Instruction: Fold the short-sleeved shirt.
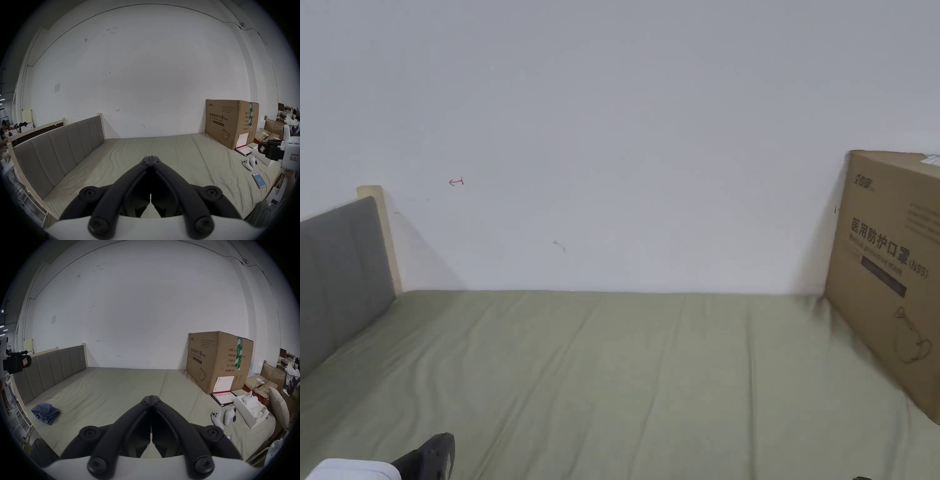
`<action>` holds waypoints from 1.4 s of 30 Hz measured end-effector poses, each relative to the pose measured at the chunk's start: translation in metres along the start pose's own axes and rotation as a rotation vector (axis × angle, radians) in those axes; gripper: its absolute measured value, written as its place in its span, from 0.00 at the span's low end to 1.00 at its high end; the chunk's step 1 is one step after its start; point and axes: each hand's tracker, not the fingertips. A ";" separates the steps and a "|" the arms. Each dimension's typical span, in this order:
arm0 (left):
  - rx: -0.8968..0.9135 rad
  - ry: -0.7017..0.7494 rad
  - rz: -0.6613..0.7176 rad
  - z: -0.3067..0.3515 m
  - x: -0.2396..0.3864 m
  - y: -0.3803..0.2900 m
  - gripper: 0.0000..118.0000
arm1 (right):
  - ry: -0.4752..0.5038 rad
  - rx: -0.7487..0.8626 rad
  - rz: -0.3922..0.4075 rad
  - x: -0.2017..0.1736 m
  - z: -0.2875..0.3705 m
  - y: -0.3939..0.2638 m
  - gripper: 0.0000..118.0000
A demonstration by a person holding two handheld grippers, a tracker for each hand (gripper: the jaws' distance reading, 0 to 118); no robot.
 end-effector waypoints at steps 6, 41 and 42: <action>0.001 0.002 -0.003 0.000 0.002 -0.002 0.00 | 0.001 0.000 0.005 -0.001 0.001 0.000 0.02; 0.015 -0.038 0.029 -0.003 0.006 -0.006 1.00 | 0.036 0.016 -0.062 -0.002 0.004 0.005 0.98; 0.013 -0.042 0.037 -0.003 0.006 -0.007 1.00 | 0.037 0.014 -0.064 -0.002 0.004 0.005 0.98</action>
